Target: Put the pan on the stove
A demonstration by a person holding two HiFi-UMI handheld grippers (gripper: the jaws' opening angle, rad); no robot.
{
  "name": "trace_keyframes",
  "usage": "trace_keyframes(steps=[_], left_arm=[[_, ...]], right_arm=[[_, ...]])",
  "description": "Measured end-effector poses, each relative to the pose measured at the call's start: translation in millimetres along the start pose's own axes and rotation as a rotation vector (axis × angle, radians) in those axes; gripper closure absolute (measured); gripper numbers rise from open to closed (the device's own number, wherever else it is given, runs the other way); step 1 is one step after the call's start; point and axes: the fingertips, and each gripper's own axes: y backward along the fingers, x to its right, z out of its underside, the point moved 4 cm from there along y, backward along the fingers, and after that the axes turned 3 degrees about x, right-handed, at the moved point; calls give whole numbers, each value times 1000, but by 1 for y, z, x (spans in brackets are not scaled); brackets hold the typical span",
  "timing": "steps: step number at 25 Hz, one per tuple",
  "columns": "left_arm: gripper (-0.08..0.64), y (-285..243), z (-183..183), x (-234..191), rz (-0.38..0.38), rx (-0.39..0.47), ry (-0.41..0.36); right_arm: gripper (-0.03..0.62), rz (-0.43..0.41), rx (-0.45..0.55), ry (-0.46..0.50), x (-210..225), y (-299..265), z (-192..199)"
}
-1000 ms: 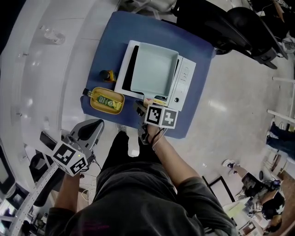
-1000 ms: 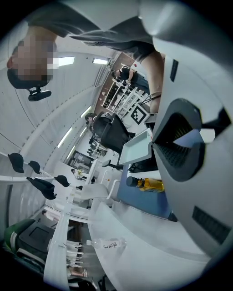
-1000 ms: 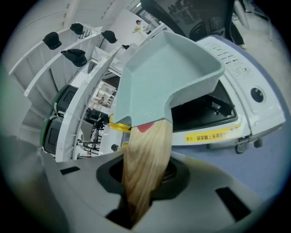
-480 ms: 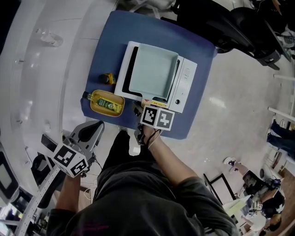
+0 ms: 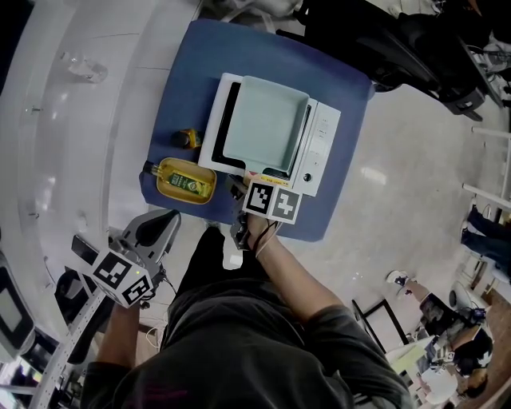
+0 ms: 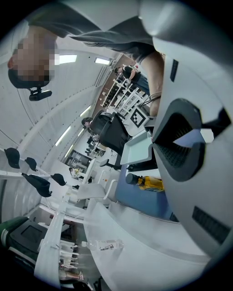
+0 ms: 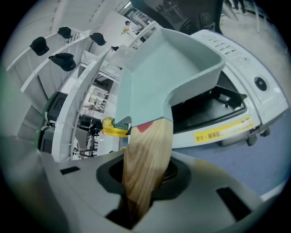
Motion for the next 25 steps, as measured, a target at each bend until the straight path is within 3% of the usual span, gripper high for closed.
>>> trace_keyframes(steps=[12, 25], left_arm=[[558, 7, 7, 3, 6, 16, 4], [558, 15, 10, 9, 18, 24, -18]], right_arm=[[498, -58, -4, -23, -4, 1, 1], [377, -104, 31, -30, -12, 14, 2]])
